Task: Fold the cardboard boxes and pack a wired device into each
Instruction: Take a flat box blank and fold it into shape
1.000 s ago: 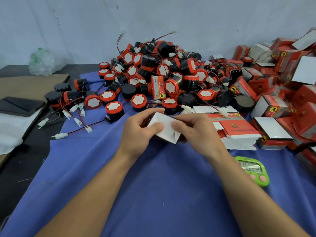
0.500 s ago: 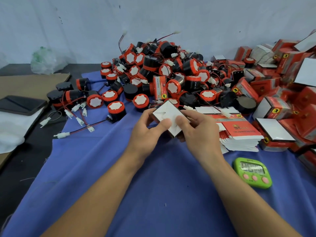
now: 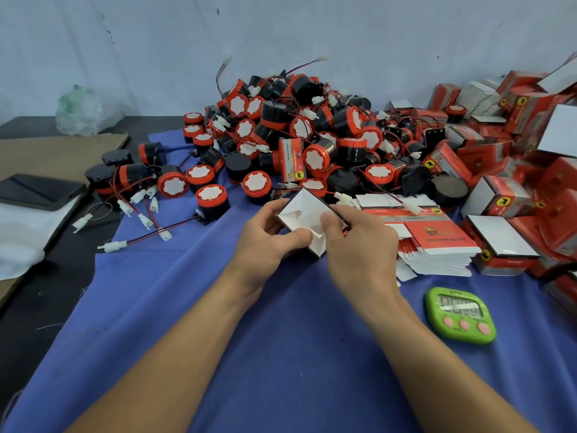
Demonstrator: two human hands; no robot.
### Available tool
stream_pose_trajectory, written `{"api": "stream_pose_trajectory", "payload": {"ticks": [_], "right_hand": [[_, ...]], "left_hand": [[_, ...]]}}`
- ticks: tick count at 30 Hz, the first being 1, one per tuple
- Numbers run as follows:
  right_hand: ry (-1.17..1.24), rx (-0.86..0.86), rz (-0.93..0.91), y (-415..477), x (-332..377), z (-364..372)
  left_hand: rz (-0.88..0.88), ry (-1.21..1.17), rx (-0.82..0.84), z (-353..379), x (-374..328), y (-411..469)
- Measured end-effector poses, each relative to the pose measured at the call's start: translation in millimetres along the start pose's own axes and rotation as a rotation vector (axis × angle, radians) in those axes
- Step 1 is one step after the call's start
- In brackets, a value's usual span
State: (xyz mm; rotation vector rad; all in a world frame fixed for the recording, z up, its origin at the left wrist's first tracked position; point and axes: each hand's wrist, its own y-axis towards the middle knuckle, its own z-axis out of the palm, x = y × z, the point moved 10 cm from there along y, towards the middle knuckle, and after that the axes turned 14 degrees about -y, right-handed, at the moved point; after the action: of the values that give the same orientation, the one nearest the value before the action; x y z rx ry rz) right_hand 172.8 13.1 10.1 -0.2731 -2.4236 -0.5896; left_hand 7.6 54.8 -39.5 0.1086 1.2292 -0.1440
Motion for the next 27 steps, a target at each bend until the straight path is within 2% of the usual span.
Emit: {"api": "stream_pose_trajectory", "payload": {"ticks": [3,10,17,21,27], "right_hand": [[-0.093,0.0,0.024,-0.2,1.6,-1.0],[-0.106,-0.001,0.081,-1.9,-3.4,-3.5],[0.197,0.08,0.044,2.9,-2.0,0.5],[0.371,0.12,0.036,6.6,-5.7,1.7],[0.288,0.213,-0.081,3.7,9.0,10.9]], "left_hand": [[-0.003,0.001,-0.009,0.7,0.3,-0.9],[-0.053,-0.08,-0.03,1.7,5.7,0.0],[-0.048,-0.179,-0.021,0.9,4.6,-0.2],[0.02,-0.131,-0.031,0.9,-2.7,-1.1],[0.188,-0.005,-0.005,1.9,-21.2,-5.4]]}}
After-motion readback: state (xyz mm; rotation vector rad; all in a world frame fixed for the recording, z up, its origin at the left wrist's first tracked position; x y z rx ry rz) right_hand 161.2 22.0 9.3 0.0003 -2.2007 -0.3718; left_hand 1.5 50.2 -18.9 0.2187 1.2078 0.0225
